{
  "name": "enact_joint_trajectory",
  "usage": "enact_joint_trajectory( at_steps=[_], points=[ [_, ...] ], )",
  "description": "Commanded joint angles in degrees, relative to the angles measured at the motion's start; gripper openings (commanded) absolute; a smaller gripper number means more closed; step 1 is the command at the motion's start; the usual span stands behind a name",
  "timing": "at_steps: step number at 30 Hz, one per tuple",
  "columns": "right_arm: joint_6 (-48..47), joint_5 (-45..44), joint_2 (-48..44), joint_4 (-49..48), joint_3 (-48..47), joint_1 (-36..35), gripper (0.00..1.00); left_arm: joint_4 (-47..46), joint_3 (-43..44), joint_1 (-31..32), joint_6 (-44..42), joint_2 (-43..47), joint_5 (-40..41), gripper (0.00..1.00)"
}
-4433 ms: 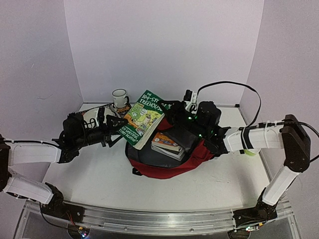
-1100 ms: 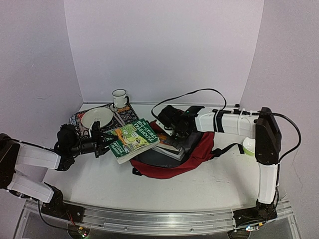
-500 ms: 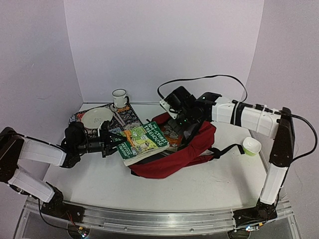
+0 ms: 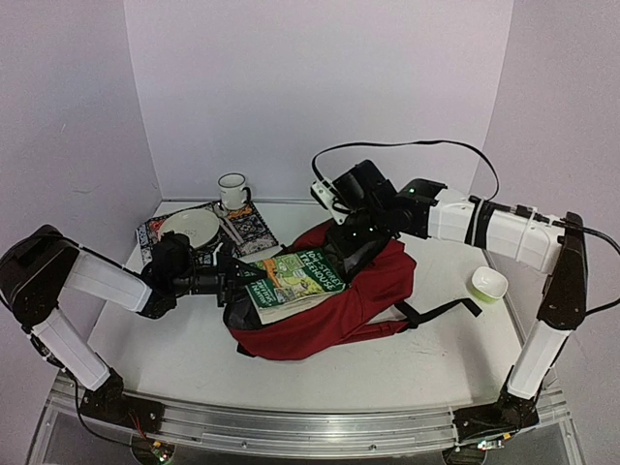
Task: Pack the student bag
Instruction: Place the book in the largest pocket of the bag.
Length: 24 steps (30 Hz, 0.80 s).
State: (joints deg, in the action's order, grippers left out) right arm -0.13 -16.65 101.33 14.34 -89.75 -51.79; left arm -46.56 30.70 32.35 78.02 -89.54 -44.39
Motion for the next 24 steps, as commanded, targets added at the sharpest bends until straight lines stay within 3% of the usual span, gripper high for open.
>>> enact_joint_trajectory(
  at_steps=[1, 9, 19, 24],
  points=[
    [1.89, 0.18, -4.81, -7.46, 0.10, -0.57, 0.00, -5.42, 1.03, 2.12, 2.98, 0.53, -1.46, 0.00],
    [2.74, 2.19, -4.62, -10.14, 1.03, -0.52, 0.00, -5.50, -1.07, 3.62, 2.98, -0.26, 1.38, 0.00],
    [6.39, 10.44, -7.66, -12.82, 8.29, -0.55, 0.00, -5.71, 3.19, -0.05, 2.63, 0.54, 10.79, 0.00],
    [7.84, 14.10, -8.69, -15.17, 11.21, -0.57, 0.00, -5.80, 7.71, 0.70, 2.71, -3.80, 12.30, 0.00]
  ],
)
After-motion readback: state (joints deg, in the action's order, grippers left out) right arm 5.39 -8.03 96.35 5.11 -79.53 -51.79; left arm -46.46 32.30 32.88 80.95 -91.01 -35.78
